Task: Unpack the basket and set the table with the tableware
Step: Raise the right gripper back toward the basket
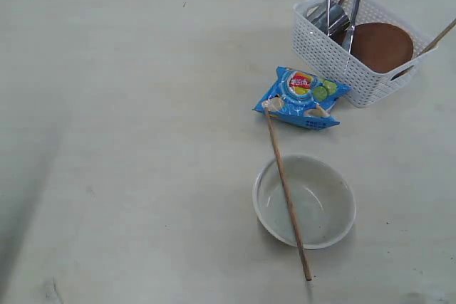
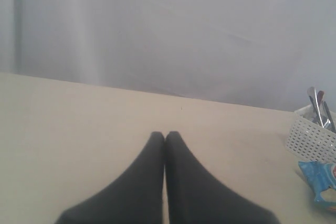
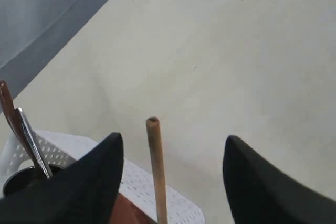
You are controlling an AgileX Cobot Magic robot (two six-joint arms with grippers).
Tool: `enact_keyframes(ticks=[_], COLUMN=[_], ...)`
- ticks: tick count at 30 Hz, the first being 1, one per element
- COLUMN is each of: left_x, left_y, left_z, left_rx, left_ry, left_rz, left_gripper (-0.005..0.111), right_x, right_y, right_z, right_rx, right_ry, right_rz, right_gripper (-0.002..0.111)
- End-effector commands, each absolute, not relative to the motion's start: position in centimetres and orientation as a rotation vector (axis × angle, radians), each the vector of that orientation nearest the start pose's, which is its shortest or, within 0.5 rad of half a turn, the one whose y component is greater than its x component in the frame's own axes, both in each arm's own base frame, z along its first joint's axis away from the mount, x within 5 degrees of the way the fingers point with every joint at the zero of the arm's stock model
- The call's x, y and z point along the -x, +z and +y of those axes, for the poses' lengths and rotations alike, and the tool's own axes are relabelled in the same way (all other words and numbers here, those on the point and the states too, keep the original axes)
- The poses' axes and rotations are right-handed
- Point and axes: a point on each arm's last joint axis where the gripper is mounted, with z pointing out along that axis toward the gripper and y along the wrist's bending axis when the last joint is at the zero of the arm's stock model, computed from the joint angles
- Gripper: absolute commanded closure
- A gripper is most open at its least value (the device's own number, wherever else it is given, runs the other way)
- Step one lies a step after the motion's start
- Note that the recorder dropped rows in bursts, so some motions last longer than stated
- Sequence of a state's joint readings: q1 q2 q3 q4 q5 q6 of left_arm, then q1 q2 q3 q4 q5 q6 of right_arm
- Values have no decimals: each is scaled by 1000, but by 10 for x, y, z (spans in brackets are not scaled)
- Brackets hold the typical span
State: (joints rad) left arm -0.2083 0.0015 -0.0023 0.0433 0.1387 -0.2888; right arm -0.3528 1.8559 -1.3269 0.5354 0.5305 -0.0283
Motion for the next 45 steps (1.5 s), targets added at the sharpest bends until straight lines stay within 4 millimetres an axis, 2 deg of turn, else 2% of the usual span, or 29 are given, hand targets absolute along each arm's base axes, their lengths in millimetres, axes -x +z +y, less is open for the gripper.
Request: enact_keyframes(ticks=[1,3,5,8,9,10,14,19,21,25,28,31,34,45], left_x=[-55,-55,-55,-55,-55,-55,-55,-55,-55,-55,-55,-55,-55,-55], left_y=[200,200,200,201,201,201,201,201,201,201,201,201,201,200], left_z=[-11,-11,-11,-11,-11,-11,-11,-11,-11,-11,-11,-11,-11,-11], left_rx=[22,22,22,22,22,22,22,22,22,22,22,22,22,22], left_ry=[-334,-334,-334,-334,-334,-334,-334,-334,-334,-334,-334,-334,-334,-334], left_rz=[1633,1633,1633,1632,1632,1632,1632,1632,1632,1632,1632,1632,1632,1634], left_gripper=[107,107,107,107,107,107,107,107,107,107,107,107,107,107], right_x=[-391,-394,-396,-401,-403,-405,-408,-398,-393,-380,-376,-380,-387,-405], right_y=[258,276,297,323,327,329,327,329,322,300,288,278,271,256], right_z=[-131,-133,-135,-120,-117,-111,-82,-58,-53,-60,-60,-60,-59,-56], right_rx=[-721,-632,-414,65,109,225,774,1420,1487,1650,1788,1945,2031,2171], right_ry=[268,219,122,-34,-54,-91,-299,-757,-785,-845,-844,-853,-866,-968], right_rz=[2340,2370,2437,2502,2483,2466,2436,2305,2304,2373,2338,2239,2155,1963], right_gripper=[54,54,54,54,54,54,54,54,54,54,54,54,54,54])
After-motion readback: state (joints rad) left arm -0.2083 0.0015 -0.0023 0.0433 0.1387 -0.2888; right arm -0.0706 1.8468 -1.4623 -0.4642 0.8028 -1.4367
